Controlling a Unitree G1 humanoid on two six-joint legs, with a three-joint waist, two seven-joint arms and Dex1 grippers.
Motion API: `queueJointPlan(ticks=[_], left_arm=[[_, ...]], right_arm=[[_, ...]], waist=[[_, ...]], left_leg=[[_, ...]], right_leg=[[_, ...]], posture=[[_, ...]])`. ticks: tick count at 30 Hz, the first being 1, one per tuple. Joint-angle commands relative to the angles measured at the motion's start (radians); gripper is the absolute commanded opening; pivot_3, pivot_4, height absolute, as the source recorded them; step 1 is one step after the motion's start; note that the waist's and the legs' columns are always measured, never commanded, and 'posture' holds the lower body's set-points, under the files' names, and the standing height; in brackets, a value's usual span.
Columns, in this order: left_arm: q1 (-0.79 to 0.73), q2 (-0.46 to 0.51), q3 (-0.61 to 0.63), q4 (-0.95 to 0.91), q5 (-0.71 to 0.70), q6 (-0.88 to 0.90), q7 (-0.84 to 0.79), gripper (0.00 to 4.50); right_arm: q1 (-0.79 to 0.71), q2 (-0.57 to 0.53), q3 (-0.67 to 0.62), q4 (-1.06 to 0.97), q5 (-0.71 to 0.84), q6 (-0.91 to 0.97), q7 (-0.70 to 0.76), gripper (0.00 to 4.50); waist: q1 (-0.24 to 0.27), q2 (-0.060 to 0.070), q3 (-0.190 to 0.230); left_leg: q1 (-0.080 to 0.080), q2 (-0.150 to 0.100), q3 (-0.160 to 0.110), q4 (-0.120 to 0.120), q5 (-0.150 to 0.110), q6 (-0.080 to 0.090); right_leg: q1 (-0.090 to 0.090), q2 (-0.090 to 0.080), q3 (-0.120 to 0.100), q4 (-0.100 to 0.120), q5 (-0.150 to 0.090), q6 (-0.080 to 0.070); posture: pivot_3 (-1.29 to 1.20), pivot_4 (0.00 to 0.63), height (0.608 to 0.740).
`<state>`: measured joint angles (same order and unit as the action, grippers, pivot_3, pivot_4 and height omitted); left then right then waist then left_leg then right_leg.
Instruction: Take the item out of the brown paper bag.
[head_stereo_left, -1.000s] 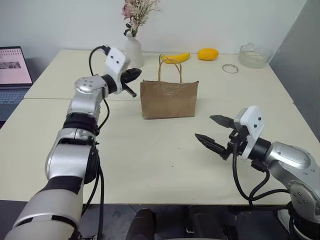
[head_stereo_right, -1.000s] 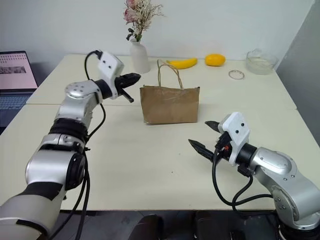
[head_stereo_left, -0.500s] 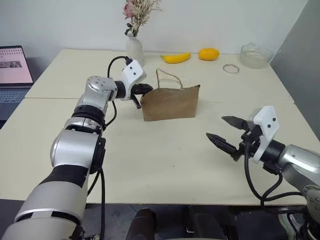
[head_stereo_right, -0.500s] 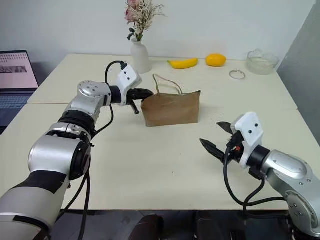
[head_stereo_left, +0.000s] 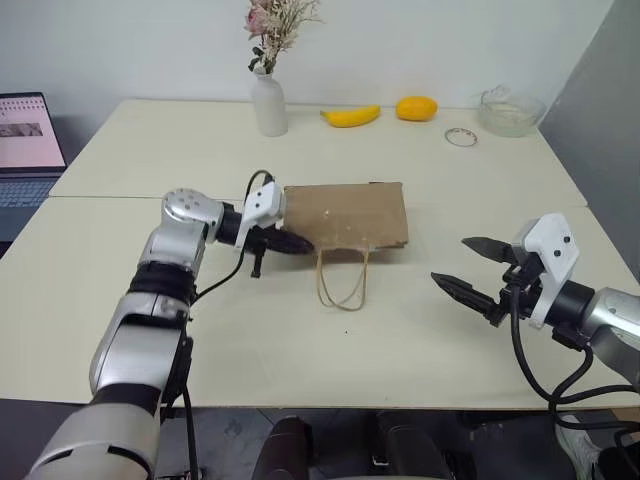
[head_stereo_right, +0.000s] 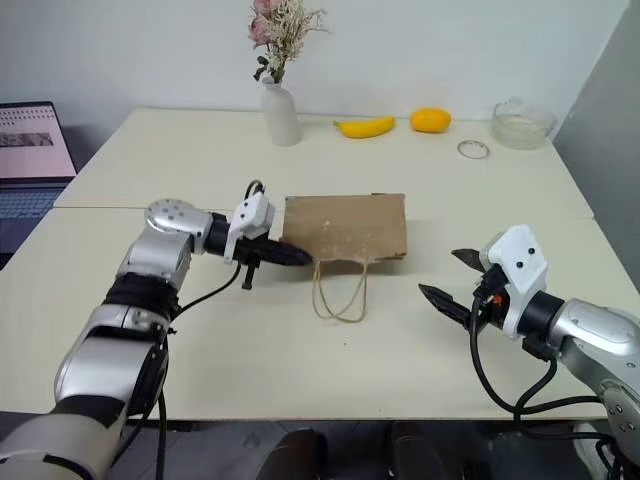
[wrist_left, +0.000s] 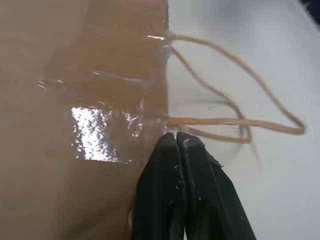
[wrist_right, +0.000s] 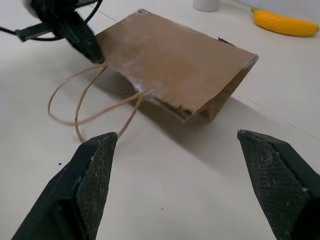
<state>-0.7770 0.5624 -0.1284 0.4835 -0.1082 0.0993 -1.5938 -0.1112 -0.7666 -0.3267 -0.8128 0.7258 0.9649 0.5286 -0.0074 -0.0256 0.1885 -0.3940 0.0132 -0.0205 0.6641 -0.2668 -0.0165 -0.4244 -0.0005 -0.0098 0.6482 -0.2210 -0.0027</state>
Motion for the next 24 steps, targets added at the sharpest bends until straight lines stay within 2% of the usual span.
queueJointPlan(ticks=[1, 4, 7, 12, 15, 24], left_arm=[[0.087, 0.043, 0.007, -0.275, -0.087, 0.150, 0.009, 0.03], [0.177, 0.113, 0.012, -0.450, -0.115, 0.213, 0.015, 0.03], [0.234, 0.158, 0.039, -0.567, -0.122, 0.168, 0.065, 0.59], [0.248, 0.112, 0.042, -0.622, -0.094, -0.039, 0.194, 2.15], [0.327, 0.154, -0.035, -0.658, -0.069, -0.149, 0.131, 3.04], [0.331, 0.124, -0.138, -0.452, 0.061, -0.473, 0.200, 3.04]], right_arm=[[-0.002, -0.022, 0.004, -0.016, 0.007, -0.033, 0.018, 4.06], [0.018, -0.043, 0.014, -0.019, -0.010, -0.046, 0.033, 4.06], [0.065, -0.081, 0.037, -0.026, -0.033, -0.068, 0.064, 4.06], [0.126, -0.135, 0.071, -0.039, -0.018, -0.076, 0.134, 4.06], [0.139, -0.136, 0.097, -0.060, -0.006, -0.078, 0.148, 4.06], [0.138, -0.125, 0.148, -0.080, -0.009, -0.080, 0.133, 4.06]], waist=[[0.001, 0.000, 0.000], [0.001, 0.000, 0.000], [0.002, 0.000, 0.000], [0.009, 0.000, 0.000], [0.004, 0.001, -0.001], [0.006, 0.001, -0.001]], left_leg=[[0.000, 0.000, -0.001, 0.000, 0.000, 0.000], [0.000, 0.000, -0.002, 0.000, 0.000, 0.000], [0.003, 0.000, -0.002, 0.000, 0.000, 0.000], [0.003, -0.001, -0.002, 0.000, 0.000, 0.000], [0.004, -0.001, -0.001, 0.000, 0.000, 0.000], [0.005, 0.000, 0.001, 0.000, 0.000, 0.000]], right_leg=[[0.001, 0.000, 0.000, 0.000, 0.000, 0.000], [0.000, 0.000, -0.001, 0.001, 0.000, 0.000], [0.003, 0.000, -0.001, 0.000, 0.000, 0.000], [0.004, -0.001, -0.001, -0.001, 0.000, 0.000], [0.004, -0.001, 0.000, -0.002, 0.000, 0.000], [0.004, 0.001, -0.001, -0.001, 0.000, 0.000]], posture=[[0.00, 0.150, 0.740], [0.00, 0.150, 0.740], [0.00, 0.150, 0.740], [0.00, 0.150, 0.740], [0.00, 0.150, 0.740], [0.00, 0.150, 0.740]])
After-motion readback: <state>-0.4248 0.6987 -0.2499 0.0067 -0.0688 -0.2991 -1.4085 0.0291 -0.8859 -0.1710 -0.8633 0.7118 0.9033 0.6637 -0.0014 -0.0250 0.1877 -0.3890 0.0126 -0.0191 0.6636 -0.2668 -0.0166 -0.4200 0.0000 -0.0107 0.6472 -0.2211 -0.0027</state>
